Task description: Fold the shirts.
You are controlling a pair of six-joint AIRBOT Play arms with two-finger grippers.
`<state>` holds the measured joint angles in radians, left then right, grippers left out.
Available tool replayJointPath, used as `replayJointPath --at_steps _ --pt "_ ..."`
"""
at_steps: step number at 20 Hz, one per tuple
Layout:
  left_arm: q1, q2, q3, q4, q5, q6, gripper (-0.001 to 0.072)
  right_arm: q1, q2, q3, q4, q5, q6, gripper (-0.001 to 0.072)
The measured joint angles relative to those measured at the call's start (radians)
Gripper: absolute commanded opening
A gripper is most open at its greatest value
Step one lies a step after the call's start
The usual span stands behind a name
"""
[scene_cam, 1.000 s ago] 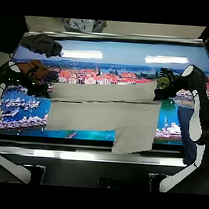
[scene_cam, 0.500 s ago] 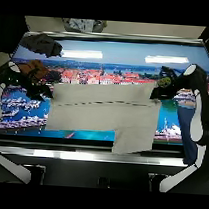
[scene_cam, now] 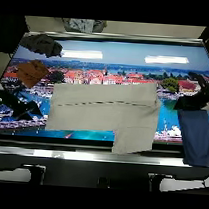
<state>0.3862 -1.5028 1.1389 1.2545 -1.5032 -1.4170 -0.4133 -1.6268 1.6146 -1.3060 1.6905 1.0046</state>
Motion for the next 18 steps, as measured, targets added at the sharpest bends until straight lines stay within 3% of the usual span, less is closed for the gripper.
replayJointPath --at_steps 6,7,8,10,11,14,18 --pt "-0.013 0.088 -0.28 -0.111 0.162 0.044 0.0562 -0.012 0.05 -0.093 0.01 -0.031 -0.033 0.0608" --pt "-0.022 0.093 -0.296 -0.126 0.181 0.044 0.0412 -0.012 0.052 -0.098 0.005 -0.032 -0.037 0.0608" --pt "-0.031 0.092 -0.307 -0.132 0.198 0.042 0.0342 -0.012 0.053 -0.101 -0.002 -0.032 -0.037 0.0608" --pt "-0.048 0.09 -0.321 -0.138 0.229 0.04 0.0106 -0.012 0.063 -0.127 -0.013 -0.028 -0.041 0.0608" --pt "-0.054 0.089 -0.327 -0.138 0.241 0.04 0.0031 -0.013 0.078 -0.162 -0.02 -0.029 -0.043 0.0613" --pt "-0.064 0.088 -0.332 -0.148 0.249 0.05 0.0032 -0.014 0.17 -0.377 -0.016 -0.076 -0.06 0.0662" --pt "-0.068 0.089 -0.335 -0.154 0.253 0.067 0.0031 -0.013 0.271 -0.67 0.103 -0.198 -0.106 0.0606"
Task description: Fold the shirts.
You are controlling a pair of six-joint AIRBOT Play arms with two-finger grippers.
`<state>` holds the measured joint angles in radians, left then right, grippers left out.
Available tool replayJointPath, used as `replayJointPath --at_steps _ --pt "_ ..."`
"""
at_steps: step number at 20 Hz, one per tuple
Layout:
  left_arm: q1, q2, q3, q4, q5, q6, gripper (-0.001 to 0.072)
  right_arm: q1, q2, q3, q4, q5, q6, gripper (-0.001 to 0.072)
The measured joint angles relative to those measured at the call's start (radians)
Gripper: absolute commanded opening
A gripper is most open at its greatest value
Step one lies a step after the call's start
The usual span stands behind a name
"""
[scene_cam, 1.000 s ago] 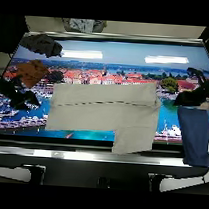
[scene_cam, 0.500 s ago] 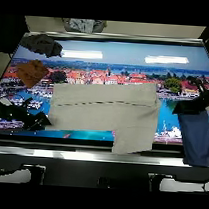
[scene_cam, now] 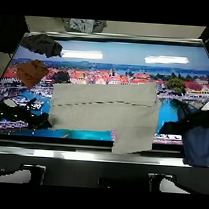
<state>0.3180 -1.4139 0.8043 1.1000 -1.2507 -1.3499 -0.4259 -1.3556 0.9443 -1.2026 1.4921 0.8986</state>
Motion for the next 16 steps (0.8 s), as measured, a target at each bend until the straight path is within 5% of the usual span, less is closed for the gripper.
replayJointPath --at_steps 6,8,9,10,16 --pt "-0.001 0.003 -0.001 0.0 0.002 0.012 0.0031 0.004 0.034 -0.214 0.12 -0.155 -0.018 0.0548" --pt "-0.001 0.004 -0.001 -0.001 0.003 0.015 0.0031 0.027 0.033 -0.253 0.149 -0.18 -0.019 0.04" --pt "-0.001 0.005 -0.001 -0.001 0.003 0.015 0.0032 0.039 0.033 -0.266 0.147 -0.201 -0.017 0.0187" --pt "-0.001 0.005 -0.001 0.0 0.003 0.015 0.0032 0.047 0.031 -0.275 0.141 -0.221 -0.012 0.0061" --pt "0.0 0.047 0.044 0.02 0.031 0.062 0.003 0.065 0.053 -0.179 0.134 -0.195 -0.04 0.0058"
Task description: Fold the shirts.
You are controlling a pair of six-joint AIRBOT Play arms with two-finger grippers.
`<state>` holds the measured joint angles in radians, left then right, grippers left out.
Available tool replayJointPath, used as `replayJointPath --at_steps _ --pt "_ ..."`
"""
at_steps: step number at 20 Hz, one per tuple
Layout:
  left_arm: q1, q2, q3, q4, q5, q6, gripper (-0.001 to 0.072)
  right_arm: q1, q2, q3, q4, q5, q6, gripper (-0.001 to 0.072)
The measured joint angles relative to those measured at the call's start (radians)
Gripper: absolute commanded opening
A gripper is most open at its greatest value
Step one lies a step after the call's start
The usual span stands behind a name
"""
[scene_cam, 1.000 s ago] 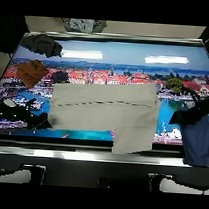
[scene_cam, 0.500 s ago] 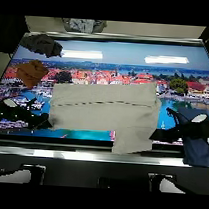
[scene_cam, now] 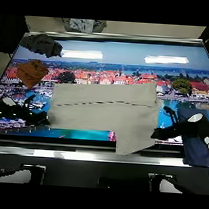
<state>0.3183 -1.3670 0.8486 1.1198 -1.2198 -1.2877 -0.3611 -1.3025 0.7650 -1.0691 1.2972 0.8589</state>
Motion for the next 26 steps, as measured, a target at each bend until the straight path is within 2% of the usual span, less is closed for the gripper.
replayJointPath --at_steps 4,8,15,19,22,23,24,25,26 --pt "-0.004 0.054 0.094 -0.013 -0.018 -0.007 0.0028 0.004 0.009 0.166 0.072 0.041 0.003 0.0058" --pt "-0.005 0.016 0.243 -0.021 -0.019 -0.042 0.0028 0.01 -0.074 0.335 0.198 -0.022 0.024 0.0058" --pt "-0.027 -0.277 0.634 -0.089 -0.019 -0.119 0.0029 0.116 -0.371 0.679 0.319 -0.265 0.092 0.0058" --pt "-0.034 -0.435 0.766 -0.113 -0.021 -0.15 0.0031 0.146 -0.475 0.755 0.346 -0.389 0.119 0.006" --pt "-0.042 -0.524 0.801 -0.118 -0.02 -0.159 0.0041 0.154 -0.525 0.772 0.336 -0.407 0.127 0.0063" --pt "-0.047 -0.544 0.806 -0.121 -0.019 -0.161 0.0228 0.155 -0.539 0.775 0.334 -0.405 0.129 0.0077" --pt "-0.051 -0.561 0.81 -0.121 -0.017 -0.161 0.0583 0.156 -0.55 0.778 0.331 -0.399 0.129 0.0285" --pt "-0.055 -0.573 0.816 -0.13 -0.018 -0.163 0.0703 0.156 -0.557 0.78 0.328 -0.399 0.129 0.0563" --pt "-0.057 -0.576 0.826 -0.142 -0.019 -0.166 0.0703 0.154 -0.56 0.787 0.327 -0.393 0.129 0.0687"
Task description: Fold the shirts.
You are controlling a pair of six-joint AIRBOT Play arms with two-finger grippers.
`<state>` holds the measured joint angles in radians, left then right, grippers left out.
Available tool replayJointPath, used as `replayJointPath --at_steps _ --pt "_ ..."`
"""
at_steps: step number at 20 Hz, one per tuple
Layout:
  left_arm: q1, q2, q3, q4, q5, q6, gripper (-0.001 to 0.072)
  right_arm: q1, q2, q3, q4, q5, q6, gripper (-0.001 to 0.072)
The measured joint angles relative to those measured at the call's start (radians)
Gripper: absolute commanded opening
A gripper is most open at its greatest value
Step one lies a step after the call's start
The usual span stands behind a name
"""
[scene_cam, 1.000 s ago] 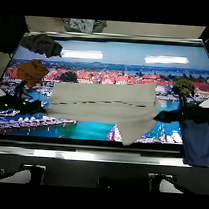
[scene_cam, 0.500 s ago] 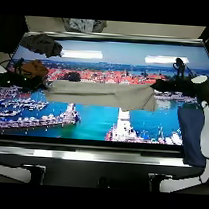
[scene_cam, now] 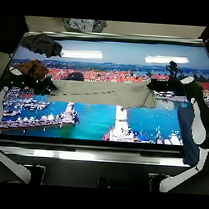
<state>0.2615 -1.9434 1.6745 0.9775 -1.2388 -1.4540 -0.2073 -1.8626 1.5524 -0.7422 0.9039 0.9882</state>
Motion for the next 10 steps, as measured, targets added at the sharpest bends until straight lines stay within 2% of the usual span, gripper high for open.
replayJointPath --at_steps 4,7,10 --pt "0.036 0.003 0.096 0.027 -0.025 -0.005 0.0702 -0.071 0.017 0.093 -0.072 0.109 -0.037 0.0709" --pt "0.06 0.051 0.166 0.018 -0.065 -0.012 0.0701 -0.162 0.013 0.154 -0.217 0.262 0.011 0.0711" --pt "0.07 0.115 0.196 0.022 -0.079 -0.014 0.0701 -0.22 -0.044 0.177 -0.24 0.432 0.03 0.0711"
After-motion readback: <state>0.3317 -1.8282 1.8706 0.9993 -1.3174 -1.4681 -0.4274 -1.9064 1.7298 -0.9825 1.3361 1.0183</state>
